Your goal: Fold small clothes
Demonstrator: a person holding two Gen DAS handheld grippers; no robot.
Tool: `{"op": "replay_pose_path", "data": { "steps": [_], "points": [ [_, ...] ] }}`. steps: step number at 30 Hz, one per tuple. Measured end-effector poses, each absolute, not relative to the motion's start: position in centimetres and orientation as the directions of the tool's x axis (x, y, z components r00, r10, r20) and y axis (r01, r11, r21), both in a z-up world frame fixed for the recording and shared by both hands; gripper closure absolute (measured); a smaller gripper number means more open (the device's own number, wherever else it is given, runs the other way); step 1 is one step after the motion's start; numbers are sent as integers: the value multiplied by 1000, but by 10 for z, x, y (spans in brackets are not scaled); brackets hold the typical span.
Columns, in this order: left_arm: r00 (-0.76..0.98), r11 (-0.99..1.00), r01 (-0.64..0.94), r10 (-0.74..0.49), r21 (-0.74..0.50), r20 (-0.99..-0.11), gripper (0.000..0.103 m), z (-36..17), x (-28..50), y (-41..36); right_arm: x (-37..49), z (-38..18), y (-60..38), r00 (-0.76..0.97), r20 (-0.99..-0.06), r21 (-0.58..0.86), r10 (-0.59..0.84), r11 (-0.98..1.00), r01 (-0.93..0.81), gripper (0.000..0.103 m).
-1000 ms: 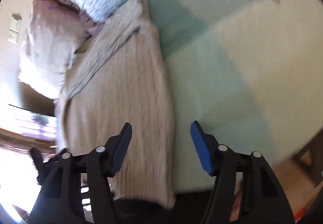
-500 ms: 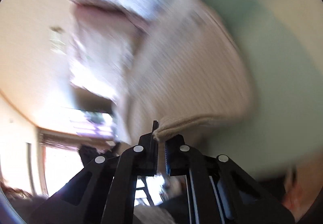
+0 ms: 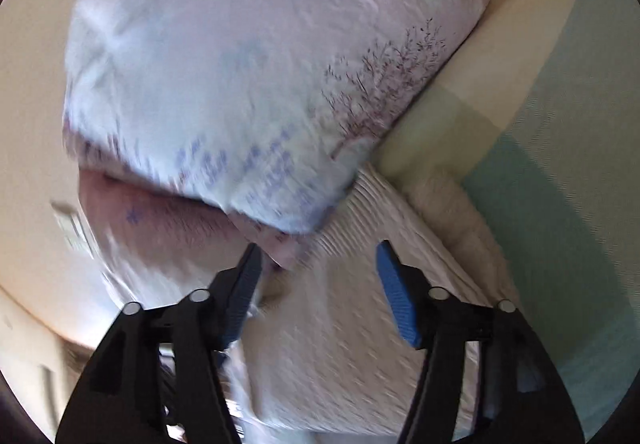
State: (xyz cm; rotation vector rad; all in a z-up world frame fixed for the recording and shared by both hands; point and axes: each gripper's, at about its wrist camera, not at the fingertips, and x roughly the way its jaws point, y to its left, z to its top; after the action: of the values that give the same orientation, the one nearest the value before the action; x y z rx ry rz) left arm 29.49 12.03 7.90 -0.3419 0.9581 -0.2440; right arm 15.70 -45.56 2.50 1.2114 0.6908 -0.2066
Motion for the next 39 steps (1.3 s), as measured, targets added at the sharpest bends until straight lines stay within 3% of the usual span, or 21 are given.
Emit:
{"op": "replay_pose_path", "data": {
  "steps": [5, 9, 11, 17, 19, 23, 30, 32, 33, 34, 36, 37, 38, 39],
  "points": [
    [449, 875, 24, -441, -483, -777, 37, 42, 306, 132, 126, 11, -446, 697, -672, 727, 252, 404, 555, 38],
    [405, 909, -25, -372, -417, -835, 37, 25, 312, 129, 120, 17, -446, 695, -669, 725, 263, 434, 534, 38],
    [444, 895, -61, -373, -443, -815, 39, 24, 304, 138, 116, 19, -445, 696, -665, 728, 270, 442, 524, 38],
    [426, 870, -36, -432, -492, -795, 34, 17, 304, 127, 108, 13, -449, 684, -670, 727, 289, 445, 523, 33],
    [401, 807, -72, -515, -586, -758, 75, 7, 305, 125, 106, 6, -450, 693, -651, 749, 309, 411, 520, 32],
    [445, 684, -167, -591, -710, -673, 83, 8, 296, 125, 103, 4, -449, 712, -615, 783, 339, 367, 502, 27],
    [413, 583, 127, -767, -803, -491, 88, 105, 315, -23, 81, 9, -462, 726, -608, 785, 322, 379, 490, 27],
    [354, 520, 180, -826, -835, -438, 87, 113, 326, -88, 78, 8, -470, 720, -628, 766, 293, 395, 507, 27],
    [325, 484, 192, -852, -854, -410, 80, 111, 330, -115, 78, 7, -476, 714, -643, 753, 278, 403, 521, 27],
    [263, 399, 187, -901, -897, -346, 68, 103, 336, -146, 78, 6, -481, 708, -653, 743, 268, 406, 532, 27],
    [179, 180, 77, -970, -981, -164, 65, 85, 340, -172, 76, 5, -496, 699, -672, 727, 246, 399, 558, 27],
    [169, 94, 32, -982, -995, -87, 56, 79, 337, -173, 74, 6, -503, 700, -672, 727, 241, 393, 563, 27],
    [188, 89, 39, -979, -995, -80, 50, 79, 335, -168, 72, 7, -510, 705, -668, 732, 238, 384, 563, 27],
    [226, 156, 77, -965, -985, -135, 38, 83, 331, -156, 71, 10, -518, 712, -660, 738, 238, 378, 558, 26]
  ]
}}
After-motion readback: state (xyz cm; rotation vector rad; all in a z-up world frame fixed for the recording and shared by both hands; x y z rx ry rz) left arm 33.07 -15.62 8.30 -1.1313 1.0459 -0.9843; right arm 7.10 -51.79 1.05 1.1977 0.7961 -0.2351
